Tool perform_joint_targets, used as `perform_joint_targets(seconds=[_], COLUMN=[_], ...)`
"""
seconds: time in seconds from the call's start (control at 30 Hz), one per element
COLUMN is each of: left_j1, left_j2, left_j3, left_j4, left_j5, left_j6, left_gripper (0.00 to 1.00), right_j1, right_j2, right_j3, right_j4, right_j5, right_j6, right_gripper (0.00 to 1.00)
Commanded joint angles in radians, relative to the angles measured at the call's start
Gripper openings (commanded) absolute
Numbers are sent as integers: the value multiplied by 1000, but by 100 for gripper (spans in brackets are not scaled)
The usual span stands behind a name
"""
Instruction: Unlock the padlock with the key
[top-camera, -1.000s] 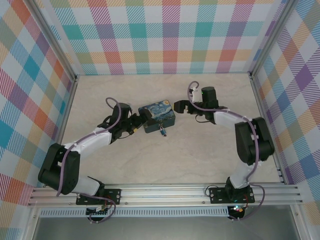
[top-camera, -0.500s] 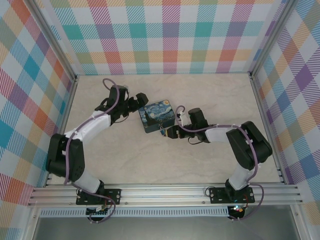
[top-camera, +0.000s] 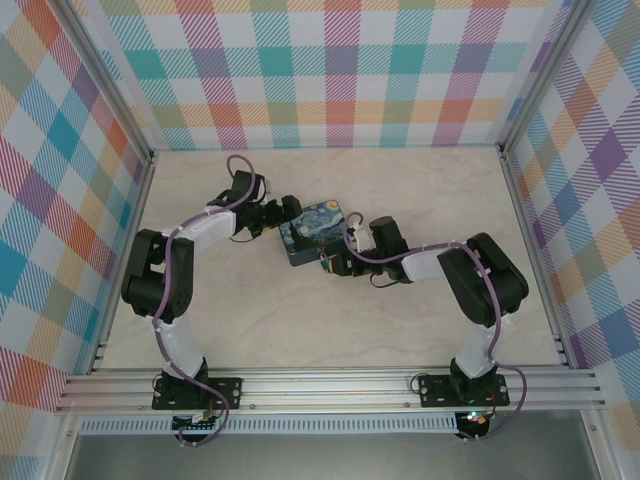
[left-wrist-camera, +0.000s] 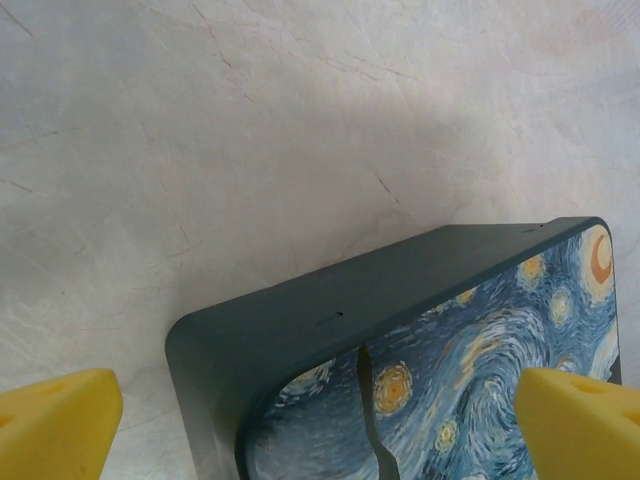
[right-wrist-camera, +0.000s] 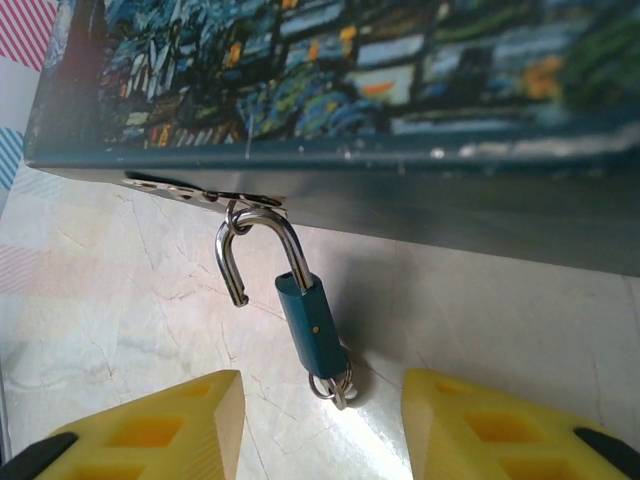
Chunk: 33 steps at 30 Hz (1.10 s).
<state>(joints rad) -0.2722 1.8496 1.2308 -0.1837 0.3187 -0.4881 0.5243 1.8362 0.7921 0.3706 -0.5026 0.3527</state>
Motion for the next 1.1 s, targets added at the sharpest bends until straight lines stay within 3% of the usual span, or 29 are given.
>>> perform_joint_targets(seconds=[0.0, 0.8, 1.07], left_j1=[5, 1, -7], left_j2=[27, 63, 54], left_j3=[38, -54, -68], left_j4=[-7, 48, 50], left_j5=[30, 18, 10], left_j6=[27, -19, -26], left_gripper=[100, 100, 100], right_j1=[6, 32, 38], right_j2=[26, 63, 62], right_j3=[28, -16, -36], right_j4=[26, 158, 187], right_j5=[-29, -11, 10], right_j6=[-21, -14, -4], right_gripper=[43, 35, 24])
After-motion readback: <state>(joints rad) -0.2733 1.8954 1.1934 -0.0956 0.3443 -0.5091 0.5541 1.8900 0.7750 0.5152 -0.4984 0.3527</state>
